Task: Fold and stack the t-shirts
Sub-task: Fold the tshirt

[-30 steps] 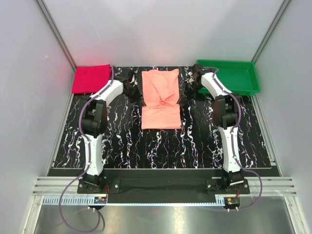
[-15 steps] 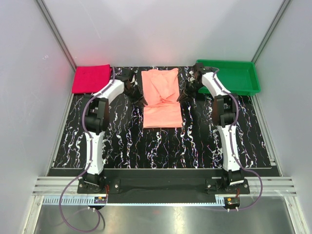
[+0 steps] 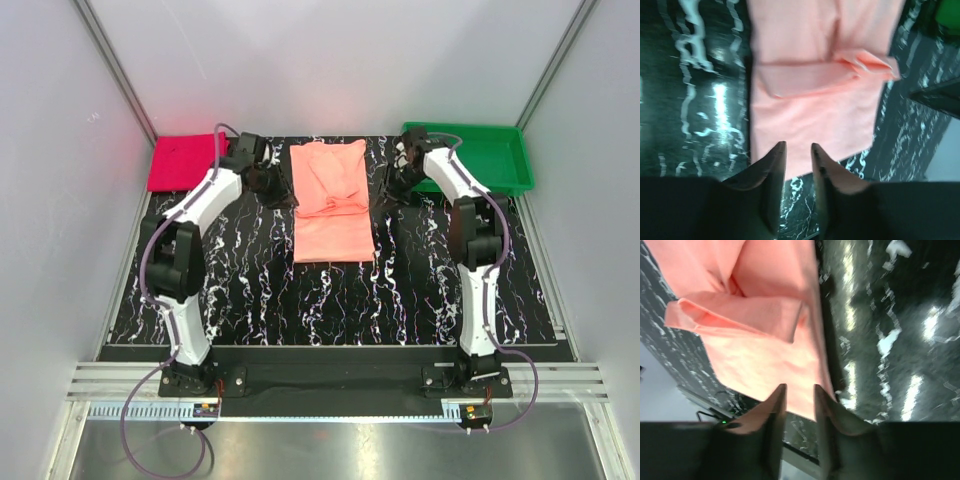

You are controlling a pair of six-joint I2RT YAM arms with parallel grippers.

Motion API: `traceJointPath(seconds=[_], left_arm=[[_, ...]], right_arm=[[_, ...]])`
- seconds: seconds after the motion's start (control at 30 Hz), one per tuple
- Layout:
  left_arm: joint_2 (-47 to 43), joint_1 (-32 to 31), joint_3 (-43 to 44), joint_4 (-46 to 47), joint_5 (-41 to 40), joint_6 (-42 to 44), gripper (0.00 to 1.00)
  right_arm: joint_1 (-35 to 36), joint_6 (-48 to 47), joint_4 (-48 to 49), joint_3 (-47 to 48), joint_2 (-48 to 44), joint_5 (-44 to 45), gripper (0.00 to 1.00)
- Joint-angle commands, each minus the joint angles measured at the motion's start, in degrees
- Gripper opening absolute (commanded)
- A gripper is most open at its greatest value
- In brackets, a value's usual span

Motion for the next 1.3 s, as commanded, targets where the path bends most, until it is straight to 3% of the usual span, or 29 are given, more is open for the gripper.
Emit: traceJointPath(seconds=[0.0,0.1,0.3,0.73,1.03,1.13,1.27], left_arm=[[-1.6,-3.9,-7.0,10.2,6.0,-2.4,0.28],[-0.2,-6.6,-9.6,14.5,8.1,-5.4,0.24],[5.1,-8.6,-9.2,19.6,8.5,-8.4,0.22],[18.0,-7.3,7.9,13.7,6.4,-4.4,0.22],[25.5,-3.6,29.3,3.4,2.1,0.1,0.31],[21.8,-3.5,28.0,0.8,1.4,3.5,0.40],[12.0,-3.6,14.4,4.6,4.8,4.6,0.42]], right_arm=[[2.7,2.7,9.7,-6.4,-6.4,-2.6,0.31],[5.1,5.5,13.6,-9.4,-6.0,-4.2,0.13],[8.0,10.6,22.3,-12.8,-3.6,-3.0,0.04],[8.0,9.4,21.6,-1.9,4.3,3.3,0.04],[5.1,8.6,8.7,21.2,12.8,6.8,0.13],[4.7,7.0,5.4,24.0,12.2,4.6,0.16],[5.3,4.0,5.5,11.7,3.8,-2.4,0.21]])
